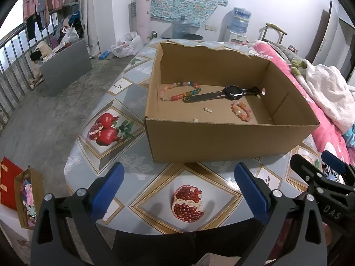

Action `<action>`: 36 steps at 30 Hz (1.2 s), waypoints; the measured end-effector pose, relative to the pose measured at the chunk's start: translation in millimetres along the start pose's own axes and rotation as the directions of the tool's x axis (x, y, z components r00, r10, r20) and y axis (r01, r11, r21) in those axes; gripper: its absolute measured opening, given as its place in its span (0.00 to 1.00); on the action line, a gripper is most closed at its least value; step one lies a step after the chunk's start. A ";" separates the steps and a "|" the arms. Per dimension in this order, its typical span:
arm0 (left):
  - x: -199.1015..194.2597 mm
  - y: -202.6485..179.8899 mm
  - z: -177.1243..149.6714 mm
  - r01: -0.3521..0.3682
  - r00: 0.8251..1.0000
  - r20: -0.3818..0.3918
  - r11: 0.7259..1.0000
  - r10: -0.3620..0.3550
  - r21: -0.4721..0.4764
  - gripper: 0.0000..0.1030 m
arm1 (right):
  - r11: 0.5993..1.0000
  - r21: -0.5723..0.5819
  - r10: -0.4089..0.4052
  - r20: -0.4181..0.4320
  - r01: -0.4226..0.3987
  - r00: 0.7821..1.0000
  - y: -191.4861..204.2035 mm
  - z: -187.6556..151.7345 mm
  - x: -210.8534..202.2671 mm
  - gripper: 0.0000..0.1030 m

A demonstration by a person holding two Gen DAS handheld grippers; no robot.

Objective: Organize jewelry

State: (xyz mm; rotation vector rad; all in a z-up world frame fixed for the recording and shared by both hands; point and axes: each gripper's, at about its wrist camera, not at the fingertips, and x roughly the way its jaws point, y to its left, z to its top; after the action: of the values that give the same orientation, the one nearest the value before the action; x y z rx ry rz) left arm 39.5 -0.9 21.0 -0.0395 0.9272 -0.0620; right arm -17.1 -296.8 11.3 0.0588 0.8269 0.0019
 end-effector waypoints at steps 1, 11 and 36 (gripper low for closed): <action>0.0 0.3 0.1 -0.001 1.000 0.000 1.000 0.001 0.000 0.95 | 1.000 -0.001 0.001 -0.001 -0.001 1.000 -0.3 0.2 0.4 0.92; 0.0 0.2 0.2 -0.001 1.000 -0.001 1.000 0.001 0.000 0.95 | 1.000 0.000 0.000 -0.001 0.000 1.000 0.3 0.1 0.2 0.92; -0.3 2.0 -0.7 -0.005 1.000 -0.007 1.000 0.005 -0.001 0.95 | 1.000 -0.003 0.004 -0.009 -0.004 1.000 -0.6 -1.5 6.2 0.92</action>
State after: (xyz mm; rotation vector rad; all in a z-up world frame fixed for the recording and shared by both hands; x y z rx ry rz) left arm 38.9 1.2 20.7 -0.0379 0.9343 -0.0571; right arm -14.1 -297.1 5.7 0.0577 0.8353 0.0076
